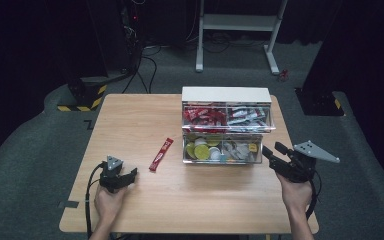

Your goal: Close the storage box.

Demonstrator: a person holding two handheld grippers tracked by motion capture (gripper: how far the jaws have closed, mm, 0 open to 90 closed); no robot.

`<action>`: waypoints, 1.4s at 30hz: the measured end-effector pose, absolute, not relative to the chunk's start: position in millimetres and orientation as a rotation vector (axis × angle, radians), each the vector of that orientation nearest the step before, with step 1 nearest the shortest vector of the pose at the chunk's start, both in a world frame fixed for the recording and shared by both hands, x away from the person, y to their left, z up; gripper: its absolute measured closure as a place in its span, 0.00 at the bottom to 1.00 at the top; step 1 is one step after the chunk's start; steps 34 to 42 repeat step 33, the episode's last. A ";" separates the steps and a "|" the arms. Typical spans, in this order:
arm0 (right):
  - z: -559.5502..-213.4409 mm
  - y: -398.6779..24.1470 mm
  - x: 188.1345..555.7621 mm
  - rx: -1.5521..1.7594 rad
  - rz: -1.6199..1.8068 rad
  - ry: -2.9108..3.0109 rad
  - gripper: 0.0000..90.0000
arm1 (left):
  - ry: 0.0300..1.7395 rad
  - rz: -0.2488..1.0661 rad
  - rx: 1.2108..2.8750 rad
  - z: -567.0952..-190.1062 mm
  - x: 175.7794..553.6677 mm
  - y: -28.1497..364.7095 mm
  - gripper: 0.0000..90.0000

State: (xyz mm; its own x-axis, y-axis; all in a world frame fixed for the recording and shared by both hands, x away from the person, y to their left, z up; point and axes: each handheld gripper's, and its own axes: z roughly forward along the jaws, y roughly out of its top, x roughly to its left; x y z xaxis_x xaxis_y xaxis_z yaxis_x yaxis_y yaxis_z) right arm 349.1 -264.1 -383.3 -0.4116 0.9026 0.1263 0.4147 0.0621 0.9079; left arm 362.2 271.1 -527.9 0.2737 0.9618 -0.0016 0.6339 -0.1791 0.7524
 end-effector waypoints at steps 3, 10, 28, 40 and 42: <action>-393.5 -267.8 345.6 1.317 1.319 1.851 0.52 | 1.436 0.649 1.900 -527.9 362.1 271.0 0.38; -441.1 -278.0 346.7 1.399 1.254 1.847 0.49 | 1.439 0.649 1.898 -527.9 361.7 270.6 0.38; -522.1 -275.0 373.2 1.521 0.850 1.979 0.42 | 1.438 0.648 1.899 -528.0 361.7 270.4 0.37; -522.2 -275.3 373.5 1.533 0.847 1.971 0.41 | 1.436 0.648 1.899 -528.1 361.7 270.4 0.37; -522.2 -275.3 373.5 1.533 0.847 1.971 0.41 | 1.436 0.648 1.899 -528.1 361.7 270.4 0.37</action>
